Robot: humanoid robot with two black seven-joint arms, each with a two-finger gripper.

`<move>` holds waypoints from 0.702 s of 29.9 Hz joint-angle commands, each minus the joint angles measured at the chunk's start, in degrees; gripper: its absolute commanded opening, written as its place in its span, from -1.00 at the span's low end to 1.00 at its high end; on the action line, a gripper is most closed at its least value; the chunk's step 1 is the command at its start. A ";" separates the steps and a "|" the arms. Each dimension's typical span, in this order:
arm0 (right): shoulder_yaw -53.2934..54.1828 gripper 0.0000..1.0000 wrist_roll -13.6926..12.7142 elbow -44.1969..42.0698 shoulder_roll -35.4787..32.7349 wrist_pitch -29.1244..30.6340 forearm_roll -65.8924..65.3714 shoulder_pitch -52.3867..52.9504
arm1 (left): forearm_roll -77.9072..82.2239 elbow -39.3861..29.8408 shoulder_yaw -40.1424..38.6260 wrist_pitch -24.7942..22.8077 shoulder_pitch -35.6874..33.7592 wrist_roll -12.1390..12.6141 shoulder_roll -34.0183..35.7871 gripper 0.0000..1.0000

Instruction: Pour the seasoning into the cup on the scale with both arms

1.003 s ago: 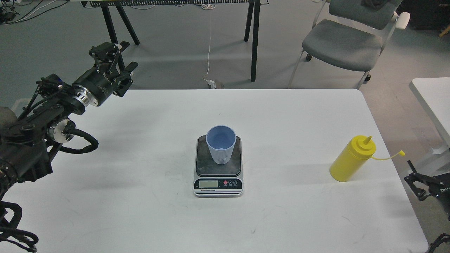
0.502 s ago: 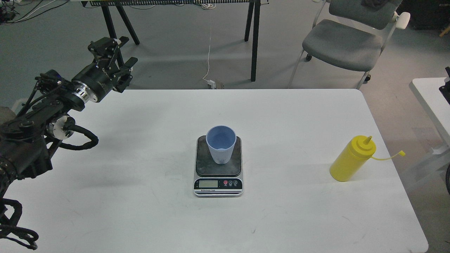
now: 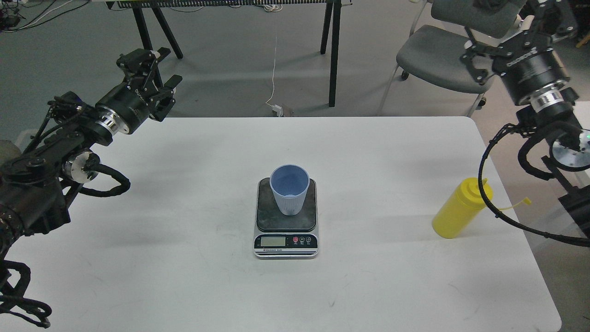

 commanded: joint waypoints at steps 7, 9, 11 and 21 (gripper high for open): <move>-2.76 0.98 -0.50 -2.15 7.46 0.00 -0.50 -1.51 | -0.34 0.00 0.09 -0.01 -2.09 0.00 0.01 0.33; -2.23 0.97 -0.32 -2.06 7.54 0.00 -0.50 -3.97 | -0.52 0.00 0.09 -0.01 -2.18 0.00 0.18 0.33; -1.97 0.97 -0.23 -1.45 7.28 0.00 -0.50 -6.26 | -0.52 0.09 0.01 -0.01 -2.18 0.00 0.27 0.33; -1.88 0.97 -0.14 -1.62 7.28 0.00 -0.58 -7.32 | -0.61 0.09 0.01 -0.01 -3.06 0.00 0.18 0.33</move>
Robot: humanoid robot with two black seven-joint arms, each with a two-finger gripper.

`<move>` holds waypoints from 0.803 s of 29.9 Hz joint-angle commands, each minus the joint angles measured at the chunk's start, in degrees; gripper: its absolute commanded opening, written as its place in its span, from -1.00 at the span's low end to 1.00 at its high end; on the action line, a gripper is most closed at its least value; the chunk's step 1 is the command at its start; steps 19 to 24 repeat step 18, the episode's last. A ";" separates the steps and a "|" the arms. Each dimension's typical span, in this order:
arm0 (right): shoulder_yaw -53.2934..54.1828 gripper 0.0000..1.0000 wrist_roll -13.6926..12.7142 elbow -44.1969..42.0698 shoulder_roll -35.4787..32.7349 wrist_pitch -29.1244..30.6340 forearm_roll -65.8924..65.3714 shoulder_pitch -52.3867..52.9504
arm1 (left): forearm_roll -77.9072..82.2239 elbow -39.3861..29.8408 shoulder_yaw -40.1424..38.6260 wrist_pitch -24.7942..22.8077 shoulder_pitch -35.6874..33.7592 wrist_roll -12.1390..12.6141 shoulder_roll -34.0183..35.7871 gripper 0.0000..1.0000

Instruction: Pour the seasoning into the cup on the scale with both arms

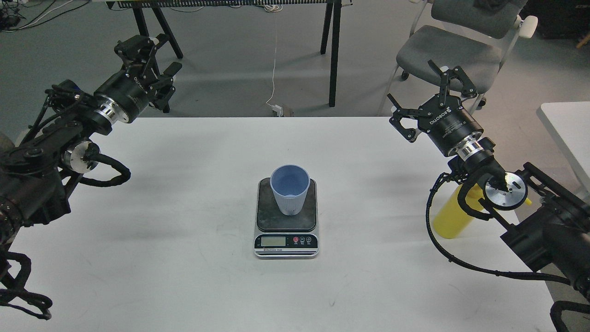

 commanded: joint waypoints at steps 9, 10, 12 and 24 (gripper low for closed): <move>-0.14 0.97 0.01 -0.28 0.59 0.00 -0.09 0.14 | -0.02 0.00 -0.05 0.00 -0.69 0.00 0.48 0.33; -0.14 0.97 0.01 -0.28 0.59 0.00 -0.09 0.06 | -0.02 0.00 -0.05 0.00 -0.69 0.00 0.65 0.33; -0.14 0.97 0.01 -0.28 0.59 0.00 -0.09 0.05 | -0.11 0.00 -0.05 0.00 -0.69 0.00 1.01 0.33; -0.14 0.97 0.01 -0.28 0.68 0.00 -0.09 0.05 | -0.11 0.00 -0.05 0.00 -0.78 0.00 1.27 0.33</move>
